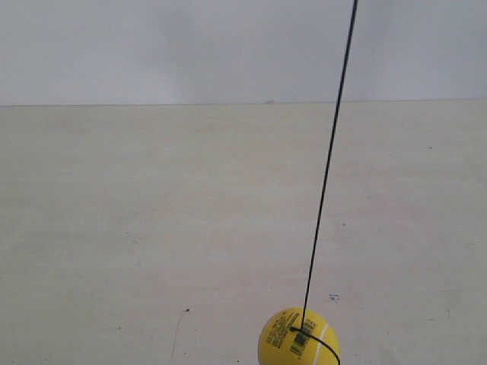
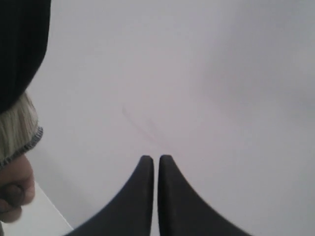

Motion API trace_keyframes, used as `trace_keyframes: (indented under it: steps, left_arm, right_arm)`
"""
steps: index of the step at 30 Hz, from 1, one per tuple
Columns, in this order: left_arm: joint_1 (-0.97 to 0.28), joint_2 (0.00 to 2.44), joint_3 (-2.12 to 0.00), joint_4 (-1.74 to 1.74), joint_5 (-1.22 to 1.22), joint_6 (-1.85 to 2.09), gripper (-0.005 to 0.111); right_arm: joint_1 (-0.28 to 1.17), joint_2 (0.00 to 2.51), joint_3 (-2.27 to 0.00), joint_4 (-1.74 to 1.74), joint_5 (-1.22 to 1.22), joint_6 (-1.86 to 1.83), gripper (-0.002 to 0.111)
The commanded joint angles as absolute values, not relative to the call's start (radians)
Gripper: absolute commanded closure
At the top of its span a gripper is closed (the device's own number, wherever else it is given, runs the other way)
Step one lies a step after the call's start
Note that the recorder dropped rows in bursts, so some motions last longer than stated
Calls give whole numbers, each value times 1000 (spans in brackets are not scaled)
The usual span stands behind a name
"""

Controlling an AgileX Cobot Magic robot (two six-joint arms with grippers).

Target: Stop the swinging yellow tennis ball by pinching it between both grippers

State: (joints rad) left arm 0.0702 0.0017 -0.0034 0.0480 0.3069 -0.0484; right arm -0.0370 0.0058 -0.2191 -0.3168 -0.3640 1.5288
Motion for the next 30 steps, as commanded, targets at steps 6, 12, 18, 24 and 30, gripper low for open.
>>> trace_keyframes:
  steps: [6,12,18,24,30]
  left_arm:
    - [66,0,0,49,307,-43,102]
    - [66,0,0,49,307,-43,102]
    - [66,0,0,49,307,-43,102]
    - [66,0,0,49,307,-43,102]
    - [66,0,0,49,307,-43,102]
  right_arm:
    - [-40,0,-222,-770,-220,1517,108]
    - [-40,0,-222,-675,89,1854,108]
    - [-40,0,-222,-679,98,1683,108]
    - [-40,0,-222,-679,70,1616,108]
    - [-40,0,-222,-664,42,1616,108]
